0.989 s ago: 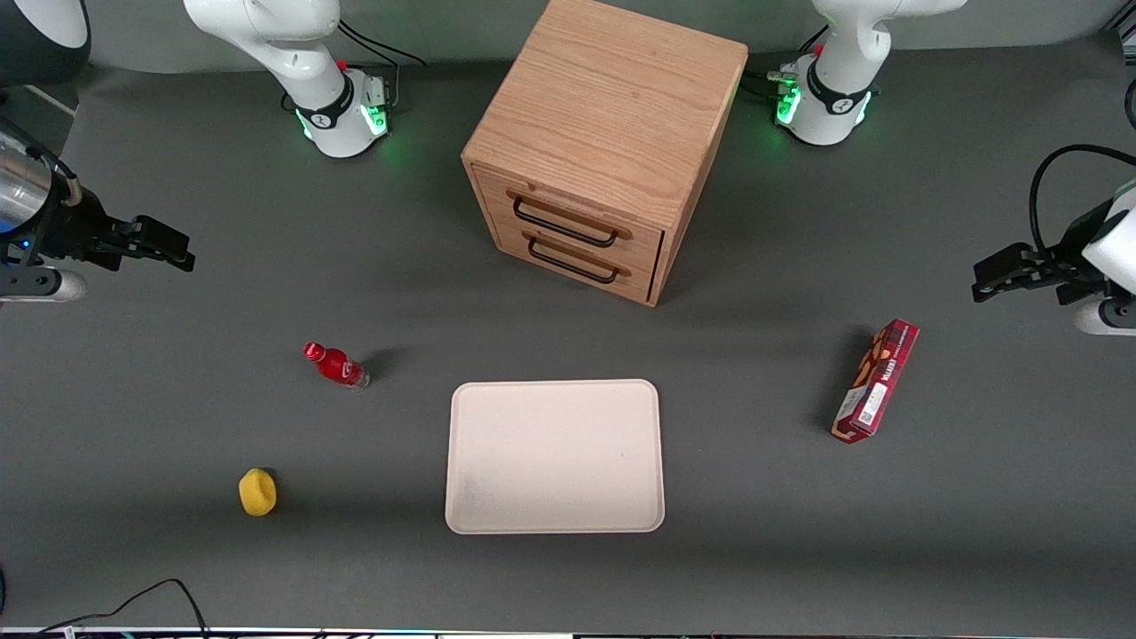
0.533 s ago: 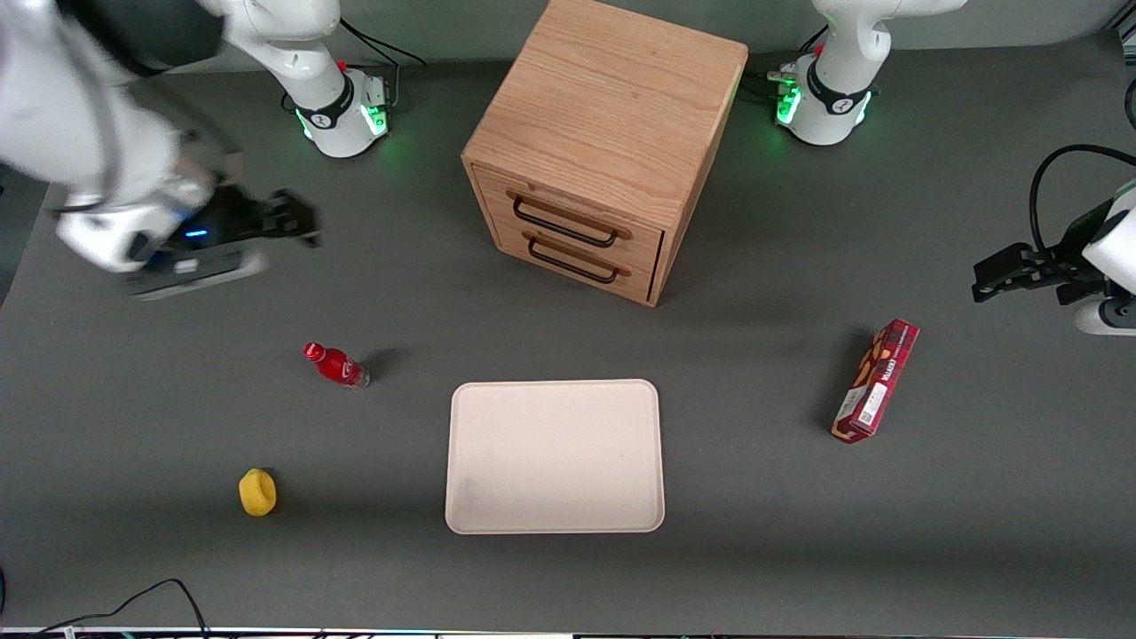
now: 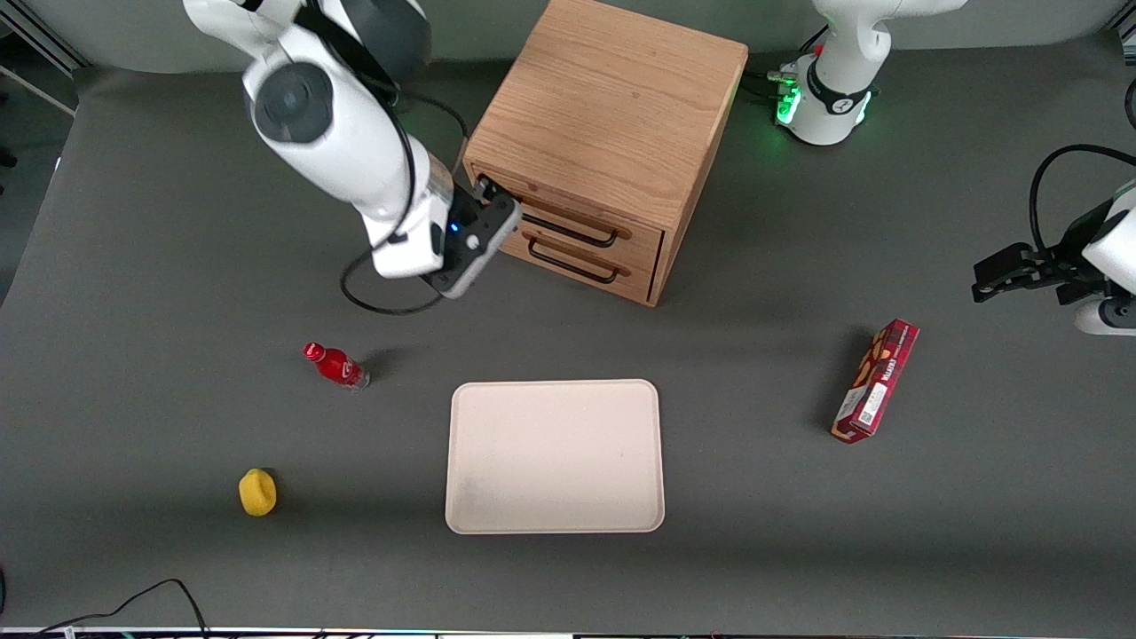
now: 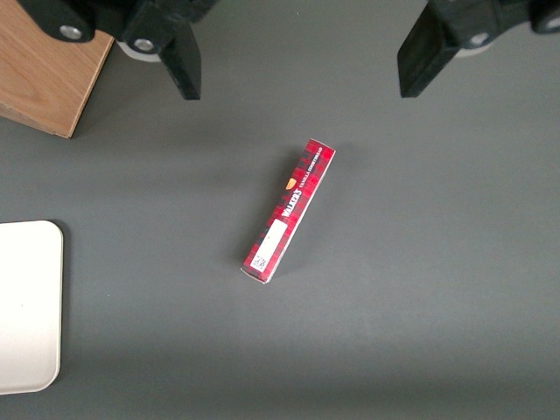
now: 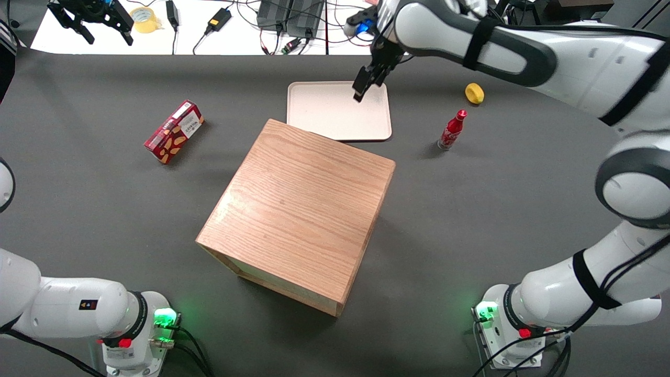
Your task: Open upper drawer
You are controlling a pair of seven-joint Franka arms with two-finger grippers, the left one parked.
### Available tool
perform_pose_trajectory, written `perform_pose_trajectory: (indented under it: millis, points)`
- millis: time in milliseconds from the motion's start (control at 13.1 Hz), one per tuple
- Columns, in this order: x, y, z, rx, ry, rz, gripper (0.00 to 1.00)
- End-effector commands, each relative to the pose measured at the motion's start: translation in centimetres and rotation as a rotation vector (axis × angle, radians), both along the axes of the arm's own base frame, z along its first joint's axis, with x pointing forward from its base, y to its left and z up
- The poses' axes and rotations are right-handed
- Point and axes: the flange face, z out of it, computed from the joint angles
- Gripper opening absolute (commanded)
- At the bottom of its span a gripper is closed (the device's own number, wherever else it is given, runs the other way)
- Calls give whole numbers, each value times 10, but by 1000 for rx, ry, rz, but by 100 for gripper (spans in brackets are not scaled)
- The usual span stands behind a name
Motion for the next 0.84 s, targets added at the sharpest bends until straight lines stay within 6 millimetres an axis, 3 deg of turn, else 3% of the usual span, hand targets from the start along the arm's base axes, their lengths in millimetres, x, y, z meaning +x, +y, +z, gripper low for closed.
perform_pose_trajectory:
  millis: [0, 380, 761]
  points:
    - [-8, 41, -20, 76, 25, 99, 100]
    - [-35, 57, -62, 34, 104, 148, 100]
    - [-43, 59, -80, 23, 125, 163, 100]
